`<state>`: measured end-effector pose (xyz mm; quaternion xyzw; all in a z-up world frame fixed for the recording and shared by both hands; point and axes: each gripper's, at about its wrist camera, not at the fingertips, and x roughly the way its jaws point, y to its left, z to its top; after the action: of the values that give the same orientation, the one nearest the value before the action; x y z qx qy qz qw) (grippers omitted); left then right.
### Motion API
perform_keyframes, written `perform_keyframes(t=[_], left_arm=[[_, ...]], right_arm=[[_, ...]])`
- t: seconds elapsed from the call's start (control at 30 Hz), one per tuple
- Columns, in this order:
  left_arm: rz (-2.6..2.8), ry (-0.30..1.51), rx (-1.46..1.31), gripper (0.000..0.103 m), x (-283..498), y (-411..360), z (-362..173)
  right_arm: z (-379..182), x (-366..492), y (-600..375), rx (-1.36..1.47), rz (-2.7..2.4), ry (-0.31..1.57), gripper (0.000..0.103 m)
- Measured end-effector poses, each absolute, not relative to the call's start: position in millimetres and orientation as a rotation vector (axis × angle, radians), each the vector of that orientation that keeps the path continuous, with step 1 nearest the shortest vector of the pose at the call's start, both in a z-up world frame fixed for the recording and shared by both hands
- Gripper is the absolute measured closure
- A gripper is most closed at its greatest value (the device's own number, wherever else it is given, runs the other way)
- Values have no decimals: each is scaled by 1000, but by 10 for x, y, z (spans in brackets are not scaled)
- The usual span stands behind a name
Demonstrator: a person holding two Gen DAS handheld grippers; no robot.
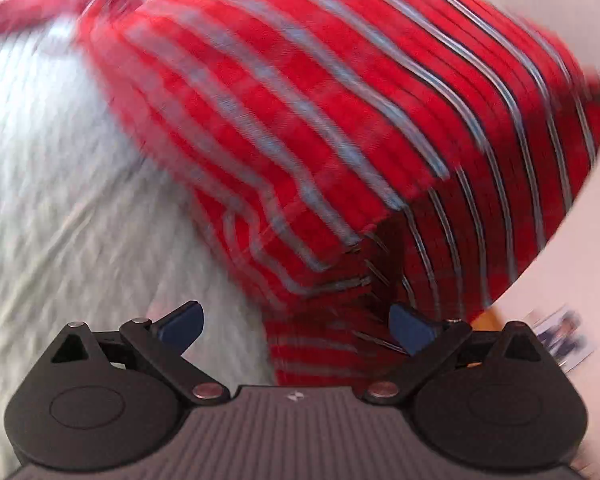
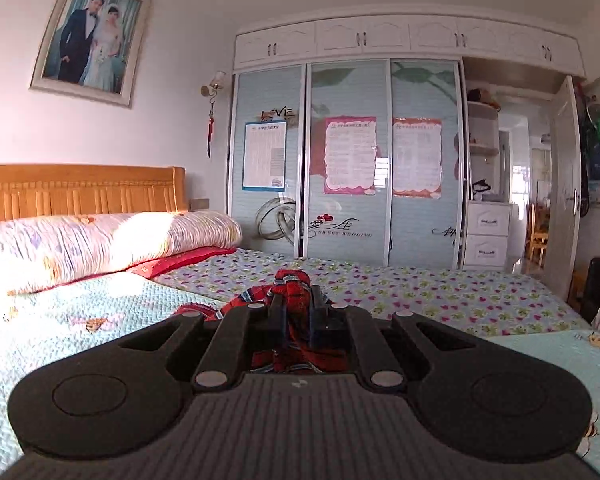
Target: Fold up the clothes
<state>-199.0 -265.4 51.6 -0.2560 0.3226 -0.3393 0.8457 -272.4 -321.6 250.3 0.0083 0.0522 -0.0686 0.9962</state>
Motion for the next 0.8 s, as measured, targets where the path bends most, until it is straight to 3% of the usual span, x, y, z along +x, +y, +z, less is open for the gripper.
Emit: perform_keyframes(t=[0.13, 0.17, 0.23, 0.27, 0.53, 0.8], left_arm=[[-609, 636, -471, 2, -1846, -2950, 509], [-588, 645, -467, 9, -1771, -2943, 486], [-621, 701, -437, 75, -1589, -2914, 453], [-611, 702, -420, 101, -1547, -2839, 479], [-516, 480, -353, 101, -1631, -1457, 1103], [-453, 190, -66, 101, -2140, -332, 1703]], right_arm=[[2493, -2754, -3209, 22, -131, 106, 94], [2482, -2765, -3200, 18, -131, 107, 94], [2461, -2786, -3181, 11, -132, 109, 94], [2435, -2798, -3171, -5, -144, 114, 94], [1867, -2949, -3458, 149, -183, 208, 94], [1522, -3169, -2782, 185, 8, 277, 94]])
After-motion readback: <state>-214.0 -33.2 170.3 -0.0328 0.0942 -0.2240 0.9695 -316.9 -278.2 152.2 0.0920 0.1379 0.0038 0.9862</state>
